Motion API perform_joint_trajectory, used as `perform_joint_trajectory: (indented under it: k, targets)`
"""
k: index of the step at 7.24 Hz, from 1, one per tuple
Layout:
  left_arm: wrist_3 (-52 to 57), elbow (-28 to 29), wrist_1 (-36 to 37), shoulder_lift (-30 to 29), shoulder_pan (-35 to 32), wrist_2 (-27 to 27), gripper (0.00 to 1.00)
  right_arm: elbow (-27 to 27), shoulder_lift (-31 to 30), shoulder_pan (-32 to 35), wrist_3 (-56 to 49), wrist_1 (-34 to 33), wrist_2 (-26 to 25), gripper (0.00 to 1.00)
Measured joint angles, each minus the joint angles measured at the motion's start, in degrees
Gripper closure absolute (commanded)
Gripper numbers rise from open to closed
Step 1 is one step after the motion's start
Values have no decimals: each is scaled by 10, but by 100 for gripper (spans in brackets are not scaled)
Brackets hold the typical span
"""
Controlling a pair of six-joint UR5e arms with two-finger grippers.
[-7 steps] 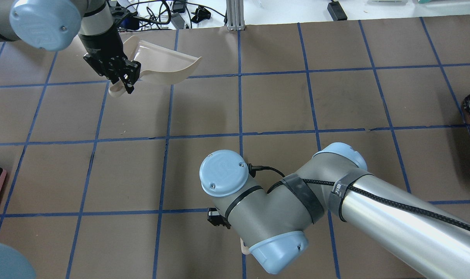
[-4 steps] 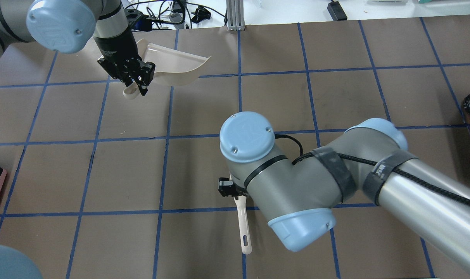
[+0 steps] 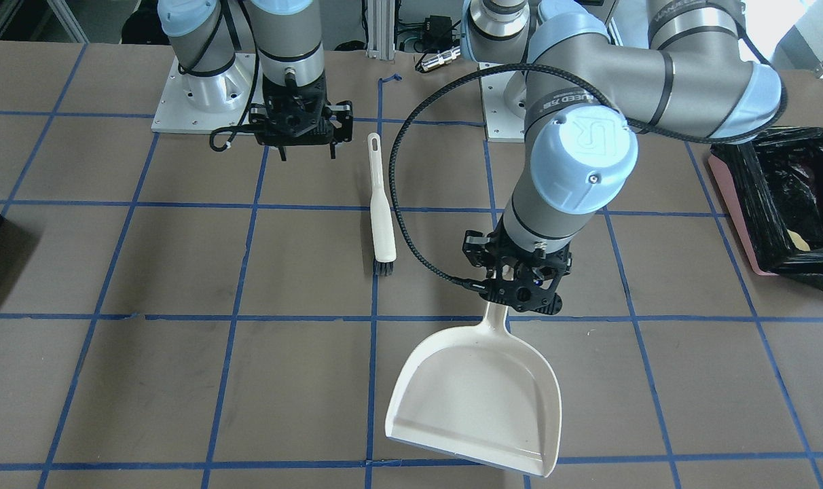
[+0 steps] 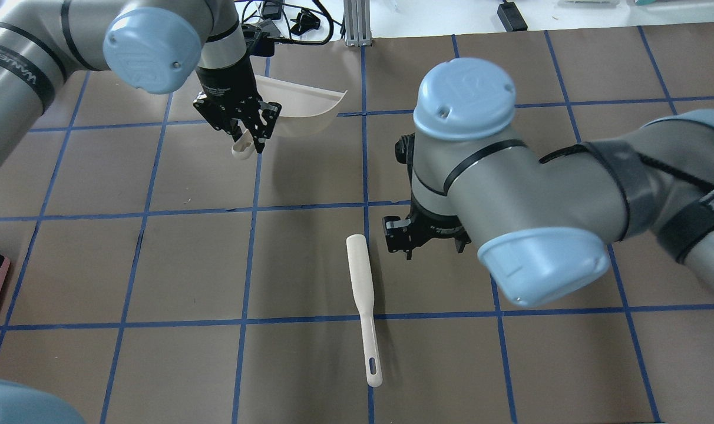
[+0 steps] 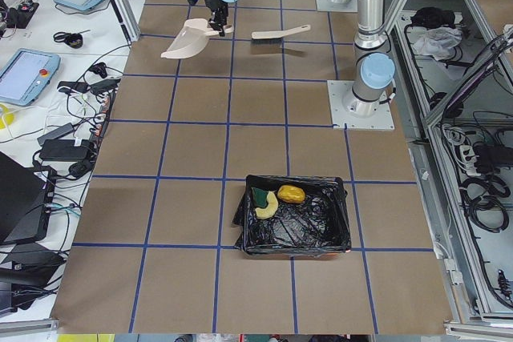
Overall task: Sweep and dump trash in nearest bin
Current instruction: 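Set the dustpan down with the left gripper while the right releases the brush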
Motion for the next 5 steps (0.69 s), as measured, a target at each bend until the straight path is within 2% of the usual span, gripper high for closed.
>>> perform_joint_trajectory:
  k: [2,5]
  targets:
    - [-58,-1,34,-22,-36,-19,100,-58,-3,-77,-97,73,3,21]
    - [-106,-3,84,-60,-89,-23,100,-104,-6,-162,-195,104,1,21]
